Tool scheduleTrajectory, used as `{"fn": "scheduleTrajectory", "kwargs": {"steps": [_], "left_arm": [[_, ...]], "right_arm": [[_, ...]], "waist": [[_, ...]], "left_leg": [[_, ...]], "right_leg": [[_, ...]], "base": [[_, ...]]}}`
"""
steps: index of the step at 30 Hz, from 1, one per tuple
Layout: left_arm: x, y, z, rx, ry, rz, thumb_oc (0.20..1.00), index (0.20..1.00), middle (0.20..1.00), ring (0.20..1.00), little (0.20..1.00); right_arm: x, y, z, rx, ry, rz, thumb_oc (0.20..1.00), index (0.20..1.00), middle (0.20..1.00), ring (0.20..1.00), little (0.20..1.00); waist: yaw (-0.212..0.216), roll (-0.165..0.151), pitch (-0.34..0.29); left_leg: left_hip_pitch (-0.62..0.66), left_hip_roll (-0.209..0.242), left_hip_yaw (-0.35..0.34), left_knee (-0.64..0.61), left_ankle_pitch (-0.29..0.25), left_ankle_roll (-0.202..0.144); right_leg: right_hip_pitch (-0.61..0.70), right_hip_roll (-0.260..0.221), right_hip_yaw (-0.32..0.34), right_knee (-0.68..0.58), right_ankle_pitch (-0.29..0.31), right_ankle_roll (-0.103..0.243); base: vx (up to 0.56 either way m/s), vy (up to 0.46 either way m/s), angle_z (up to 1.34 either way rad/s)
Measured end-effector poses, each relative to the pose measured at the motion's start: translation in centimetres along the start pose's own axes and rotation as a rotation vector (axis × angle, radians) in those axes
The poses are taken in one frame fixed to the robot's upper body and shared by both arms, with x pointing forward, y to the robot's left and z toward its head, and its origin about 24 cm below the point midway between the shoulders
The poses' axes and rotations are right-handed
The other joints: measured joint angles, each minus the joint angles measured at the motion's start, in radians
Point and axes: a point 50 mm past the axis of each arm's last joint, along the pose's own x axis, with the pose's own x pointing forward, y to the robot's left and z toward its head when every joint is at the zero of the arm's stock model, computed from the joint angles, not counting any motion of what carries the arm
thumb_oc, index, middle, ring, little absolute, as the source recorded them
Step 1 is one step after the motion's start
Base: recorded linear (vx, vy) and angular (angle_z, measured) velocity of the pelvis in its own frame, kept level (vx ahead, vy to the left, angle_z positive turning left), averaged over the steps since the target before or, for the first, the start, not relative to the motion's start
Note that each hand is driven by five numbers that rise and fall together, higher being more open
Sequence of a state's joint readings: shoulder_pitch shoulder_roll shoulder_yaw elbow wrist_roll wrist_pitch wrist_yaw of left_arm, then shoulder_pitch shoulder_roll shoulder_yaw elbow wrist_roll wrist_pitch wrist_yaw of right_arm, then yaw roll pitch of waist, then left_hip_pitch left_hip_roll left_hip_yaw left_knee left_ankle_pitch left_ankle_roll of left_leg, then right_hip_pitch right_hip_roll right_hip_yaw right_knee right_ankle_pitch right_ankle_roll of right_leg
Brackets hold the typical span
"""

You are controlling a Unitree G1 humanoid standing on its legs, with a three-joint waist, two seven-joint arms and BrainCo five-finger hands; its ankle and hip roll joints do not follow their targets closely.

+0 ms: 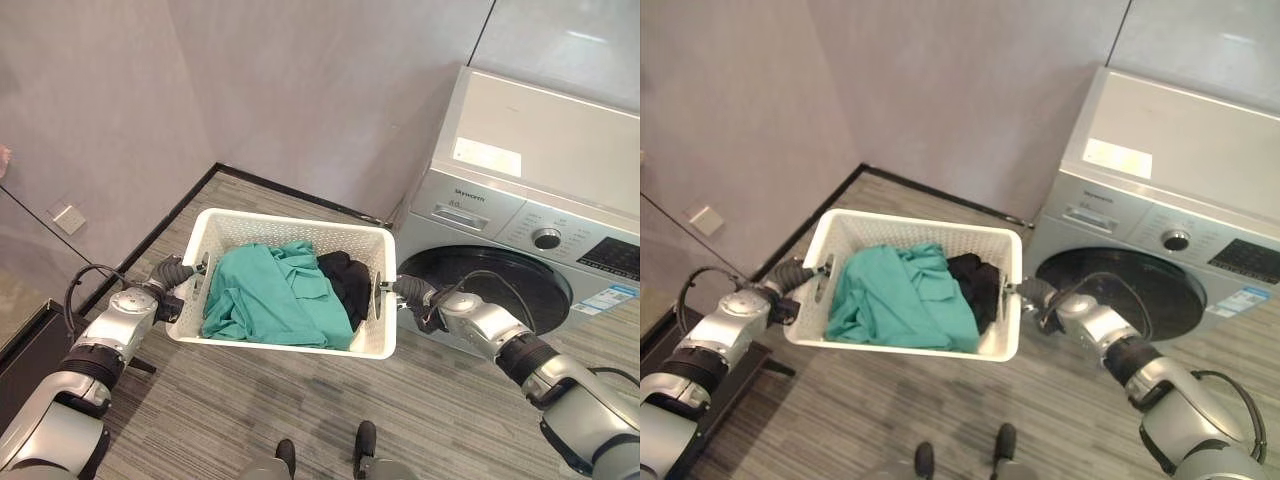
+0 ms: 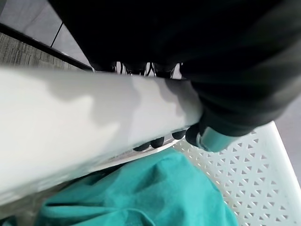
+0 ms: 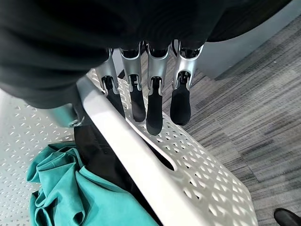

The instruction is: Grab the laundry basket,head to the washer,open it,put in the laundry and shut it.

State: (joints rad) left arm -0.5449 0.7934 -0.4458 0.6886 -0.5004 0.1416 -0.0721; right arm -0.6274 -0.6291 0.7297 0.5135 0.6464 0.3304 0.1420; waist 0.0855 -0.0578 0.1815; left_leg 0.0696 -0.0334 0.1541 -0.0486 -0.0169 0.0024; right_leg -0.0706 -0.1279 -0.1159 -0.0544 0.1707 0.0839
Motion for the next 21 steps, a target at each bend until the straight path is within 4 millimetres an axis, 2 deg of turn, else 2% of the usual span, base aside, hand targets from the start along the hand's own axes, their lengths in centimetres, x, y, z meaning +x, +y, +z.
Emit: {"fn": "scheduleTrajectory", "kwargs": {"steps": [2, 4, 5, 7, 8, 9, 10, 11, 12, 13, 14, 15, 16, 17, 18, 19, 20, 21], "left_arm": [[-0.2, 0.2, -0.5, 0.004, 0.013, -0.004, 0.2, 0.2, 0.2, 0.2, 0.2], [-0.3, 0.0, -1.0, -0.002, 0.02, -0.016, 0.2, 0.2, 0.2, 0.2, 0.2], [-0.3, -0.2, -1.2, -0.005, 0.024, -0.023, 0.2, 0.2, 0.2, 0.2, 0.2], [-0.1, -0.9, -1.3, -0.017, 0.025, -0.037, 0.2, 0.2, 0.2, 0.2, 0.2], [-0.1, -1.1, -1.4, -0.018, 0.027, -0.044, 0.2, 0.2, 0.2, 0.2, 0.2], [0.0, -1.2, -1.6, -0.025, 0.032, -0.045, 0.2, 0.2, 0.2, 0.2, 0.2], [0.0, -1.1, -1.5, -0.028, 0.025, -0.042, 0.2, 0.2, 0.2, 0.2, 0.2], [0.1, -1.3, -1.5, -0.04, 0.018, -0.042, 0.2, 0.2, 0.2, 0.2, 0.2], [0.5, -2.2, -1.9, -0.108, 0.028, -0.042, 0.2, 0.2, 0.2, 0.2, 0.2], [0.4, -2.7, -2.7, -0.151, 0.042, -0.062, 0.2, 0.2, 0.2, 0.2, 0.2], [0.5, -3.2, -2.7, -0.182, 0.039, -0.072, 0.2, 0.2, 0.2, 0.2, 0.2], [0.4, -3.5, -3.1, -0.195, 0.034, -0.071, 0.2, 0.2, 0.2, 0.2, 0.2], [0.4, -3.7, -3.2, -0.199, 0.028, -0.071, 0.2, 0.2, 0.2, 0.2, 0.2], [0.3, -4.0, -3.7, -0.193, 0.041, -0.083, 0.2, 0.2, 0.2, 0.2, 0.2], [0.6, -4.2, -3.4, -0.165, 0.049, -0.094, 0.2, 0.2, 0.2, 0.2, 0.2], [0.6, -4.6, -3.3, -0.148, 0.059, -0.108, 0.2, 0.2, 0.2, 0.2, 0.2], [0.5, -4.5, -3.7, -0.145, 0.071, -0.107, 0.2, 0.2, 0.2, 0.2, 0.2], [0.4, -3.8, -3.7, -0.128, 0.08, -0.089, 0.2, 0.2, 0.2, 0.2, 0.2]], "right_arm": [[-0.1, 0.5, -0.4, 0.013, 0.001, 0.019, 0.2, 0.2, 0.2, 0.2, 0.2], [-0.1, 0.5, -0.7, 0.016, 0.008, 0.02, 0.2, 0.2, 0.2, 0.2, 0.2], [-0.2, 0.5, -0.9, 0.018, 0.014, 0.019, 0.2, 0.2, 0.2, 0.2, 0.2], [-0.5, 0.0, -1.2, 0.013, 0.024, 0.006, 0.2, 0.2, 0.2, 0.2, 0.2], [-0.6, -0.2, -1.2, 0.009, 0.025, 0.004, 0.2, 0.2, 0.2, 0.2, 0.2], [-0.8, -0.4, -1.0, -0.002, 0.016, 0.008, 0.2, 0.2, 0.2, 0.2, 0.2], [-0.9, -0.4, -0.8, -0.007, 0.011, 0.009, 0.2, 0.2, 0.2, 0.2, 0.2], [-1.2, -0.7, -0.7, -0.016, 0.008, 0.005, 0.2, 0.2, 0.2, 0.2, 0.2], [-2.5, -0.8, -0.9, -0.058, -0.006, 0.009, 0.2, 0.2, 0.2, 0.2, 0.2], [-3.9, -1.2, -0.4, -0.116, -0.028, 0.014, 0.2, 0.2, 0.2, 0.2, 0.2], [-4.4, -1.7, -0.2, -0.138, -0.031, 0.004, 0.2, 0.2, 0.2, 0.2, 0.2], [-4.8, -1.9, 0.1, -0.157, -0.037, 0.0, 0.2, 0.2, 0.2, 0.2, 0.2], [-5.0, -2.0, 0.1, -0.163, -0.036, -0.001, 0.2, 0.2, 0.2, 0.2, 0.2], [-5.0, -1.9, -0.2, -0.162, -0.028, 0.002, 0.2, 0.2, 0.2, 0.2, 0.2], [-5.0, -1.9, -0.4, -0.175, -0.013, 0.005, 0.2, 0.2, 0.2, 0.2, 0.2], [-5.0, -2.5, -0.3, -0.191, 0.003, -0.009, 0.2, 0.2, 0.2, 0.2, 0.2], [-4.5, -2.1, -0.3, -0.185, 0.007, 0.003, 0.2, 0.2, 0.2, 0.2, 0.2], [-3.5, -1.2, -1.3, -0.156, 0.04, 0.022, 0.2, 0.2, 0.2, 0.2, 0.2]], "waist": [[-0.004, 0.006, 0.01], [-0.007, 0.016, 0.026], [-0.019, 0.012, 0.026], [-0.027, 0.008, 0.026], [-0.03, 0.008, 0.027], [-0.03, 0.013, 0.03], [-0.022, 0.015, 0.031], [-0.019, 0.02, 0.034], [-0.037, 0.028, 0.039], [-0.043, 0.019, 0.034], [-0.03, 0.02, 0.035], [-0.02, 0.033, 0.038], [-0.005, 0.037, 0.044], [-0.004, 0.028, 0.05], [-0.001, 0.0, 0.065], [0.008, 0.009, 0.076], [0.019, 0.036, 0.089], [0.027, 0.03, 0.094]], "left_leg": [[0.015, 0.011, 0.044, -0.002, -0.005, 0.006], [0.039, 0.03, 0.083, -0.007, -0.01, 0.009], [0.039, 0.031, 0.08, 0.005, -0.021, 0.011], [0.034, 0.032, 0.079, 0.032, -0.04, 0.003], [0.029, 0.033, 0.074, 0.047, -0.05, -0.002], [0.034, 0.049, 0.074, 0.059, -0.063, -0.021], [0.032, 0.059, 0.073, 0.076, -0.074, -0.033], [0.03, 0.087, 0.064, 0.097, -0.08, -0.049], [0.013, 0.108, 0.037, 0.18, -0.102, -0.083], [-0.053, 0.125, -0.005, 0.347, -0.121, -0.112], [-0.121, 0.15, -0.041, 0.53, -0.116, -0.125], [-0.27, 0.176, -0.152, 0.823, -0.016, -0.21], [-0.425, 0.154, -0.265, 1.053, 0.213, -0.219], [-0.517, 0.125, -0.284, 1.13, 0.216, -0.205], [-0.568, 0.116, -0.194, 0.911, 0.105, -0.127], [-0.524, 0.137, -0.097, 0.445, 0.097, -0.114], [-0.502, 0.15, -0.094, 0.19, 0.111, -0.125], [-0.506, 0.155, -0.112, 0.013, 0.145, -0.139]], "right_leg": [[-0.036, 0.008, -0.052, 0.048, 0.014, 0.015], [-0.053, 0.003, -0.207, 0.083, 0.024, 0.037], [-0.054, -0.003, -0.251, 0.099, 0.009, 0.036], [-0.061, -0.017, -0.268, 0.14, -0.06, 0.041], [-0.054, -0.007, -0.234, 0.138, -0.069, 0.027], [-0.032, 0.023, -0.227, 0.109, -0.076, -0.04], [-0.018, 0.042, -0.225, 0.088, -0.059, -0.077], [-0.007, 0.067, -0.222, 0.078, -0.069, -0.087], [0.028, 0.092, -0.213, 0.077, -0.113, -0.089], [0.062, 0.111, -0.194, 0.053, -0.123, -0.106], [0.093, 0.132, -0.194, 0.046, -0.137, -0.128], [0.097, 0.172, -0.197, 0.085, -0.169, -0.18], [0.107, 0.196, -0.191, 0.112, -0.212, -0.231], [0.111, 0.203, -0.182, 0.123, -0.237, -0.255], [0.118, 0.197, -0.18, 0.116, -0.244, -0.239], [0.126, 0.216, -0.174, 0.095, -0.229, -0.222], [0.156, 0.248, -0.158, 0.083, -0.235, -0.207], [0.187, 0.28, -0.14, 0.072, -0.245, -0.187]], "base": [[0.03, 0.019, -0.5], [0.03, -0.051, -0.48], [0.05, -0.105, -0.2], [0.08, -0.119, 0.02], [0.07, -0.092, 0.03], [0.15, -0.24, -0.05], [0.18, -0.307, -0.22], [0.22, -0.39, 0.13], [0.16, -0.328, 0.4], [0.11, -0.34, 0.45], [0.12, -0.35, 0.08], [0.14, -0.262, -0.3], [0.2, -0.103, -0.29], [0.19, -0.008, -0.18], [0.26, 0.055, -0.17], [0.26, 0.057, -0.33], [0.38, 0.127, -0.56], [0.32, 0.151, -0.64]]}}
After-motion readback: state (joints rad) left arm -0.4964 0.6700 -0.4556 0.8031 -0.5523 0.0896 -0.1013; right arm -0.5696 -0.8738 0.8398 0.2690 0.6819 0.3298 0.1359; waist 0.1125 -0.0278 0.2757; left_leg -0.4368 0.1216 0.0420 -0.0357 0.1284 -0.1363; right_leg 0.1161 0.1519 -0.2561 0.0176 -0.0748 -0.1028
